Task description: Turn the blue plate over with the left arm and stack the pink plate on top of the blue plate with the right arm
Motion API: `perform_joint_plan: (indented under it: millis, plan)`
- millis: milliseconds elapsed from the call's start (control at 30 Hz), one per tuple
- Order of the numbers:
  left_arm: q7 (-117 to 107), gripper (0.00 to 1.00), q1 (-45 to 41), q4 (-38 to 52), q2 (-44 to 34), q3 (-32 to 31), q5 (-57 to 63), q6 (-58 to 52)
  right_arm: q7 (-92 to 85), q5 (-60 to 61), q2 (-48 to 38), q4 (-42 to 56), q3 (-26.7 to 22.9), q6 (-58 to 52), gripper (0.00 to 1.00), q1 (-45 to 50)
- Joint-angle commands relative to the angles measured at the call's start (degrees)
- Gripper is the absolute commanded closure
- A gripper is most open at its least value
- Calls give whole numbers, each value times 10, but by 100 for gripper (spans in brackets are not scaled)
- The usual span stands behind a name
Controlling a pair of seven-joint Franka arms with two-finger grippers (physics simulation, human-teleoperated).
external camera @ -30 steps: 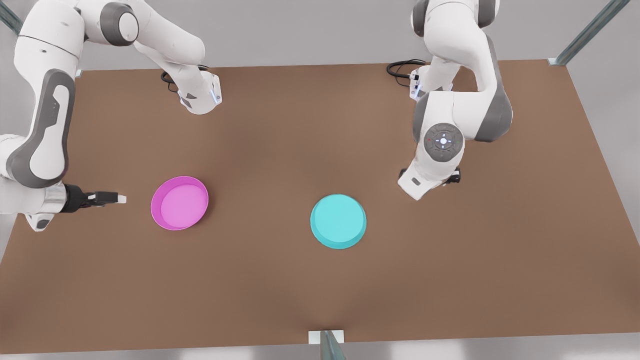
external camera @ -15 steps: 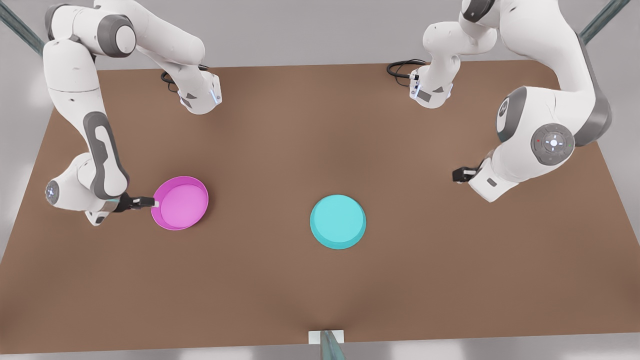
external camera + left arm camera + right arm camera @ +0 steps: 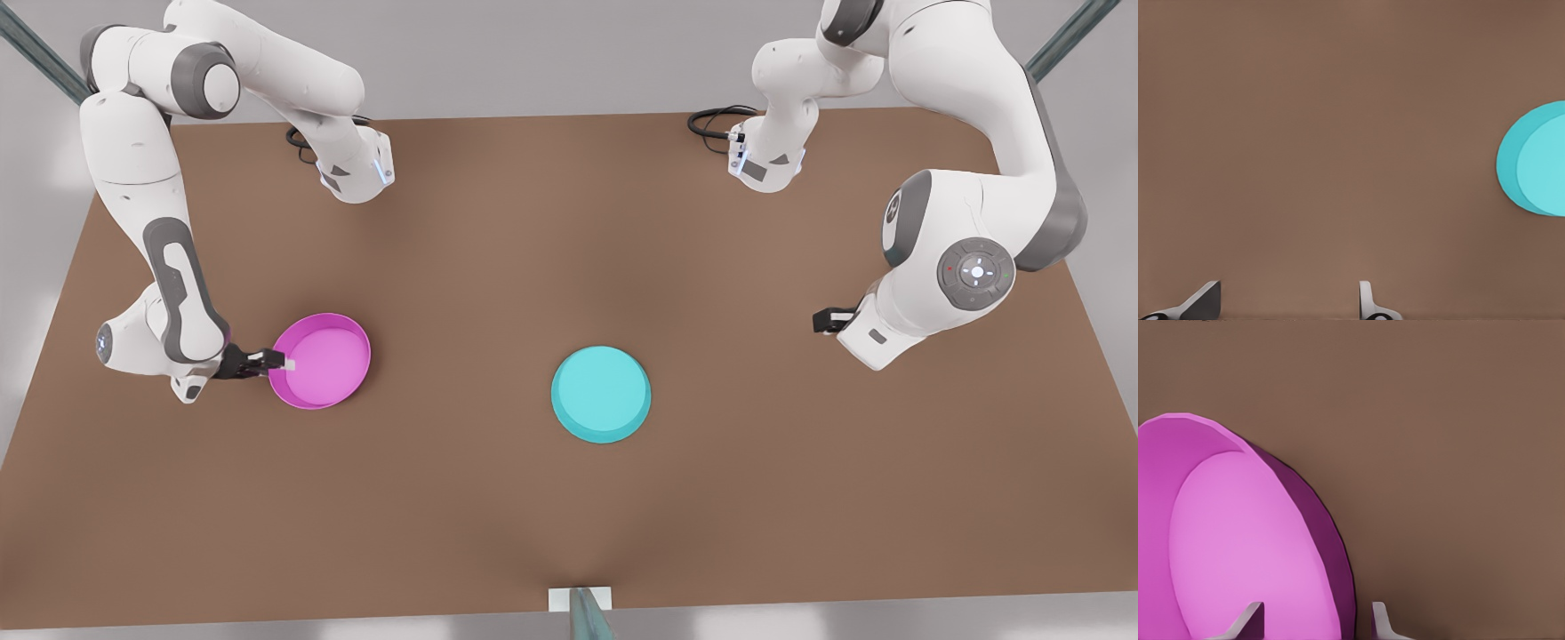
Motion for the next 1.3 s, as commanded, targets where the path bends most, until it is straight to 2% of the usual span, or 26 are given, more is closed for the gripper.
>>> perform_joint_plan:
  millis: [0, 33, 67, 500, 767, 1000, 1267]
  plan:
    - [0, 0, 0, 0, 0, 0, 2, 0, 0, 0, 1, 0, 0, 0, 52, 0]
    - [0, 0, 0, -1, 0, 0, 2, 0, 0, 0, 0, 0, 1, 0, 53, 0]
    - [0, 0, 0, -1, 0, 0, 2, 1, 0, 1, 0, 0, 1, 0, 59, 0]
    - [1, 0, 0, -4, 0, 0, 4, 1, 1, 1, 9, 1, 0, 3, 62, -1]
    - [1, 0, 0, -3, 0, 0, 5, 2, 2, 1, 9, 0, 1, 6, 79, 0]
    - [1, 0, 0, -3, 3, 0, 5, 3, 1, 1, 8, 0, 1, 6, 79, -1]
    - [0, 0, 0, -2, 3, 0, 5, 2, 40, 1, -35, -6, 15, 2, 79, 20]
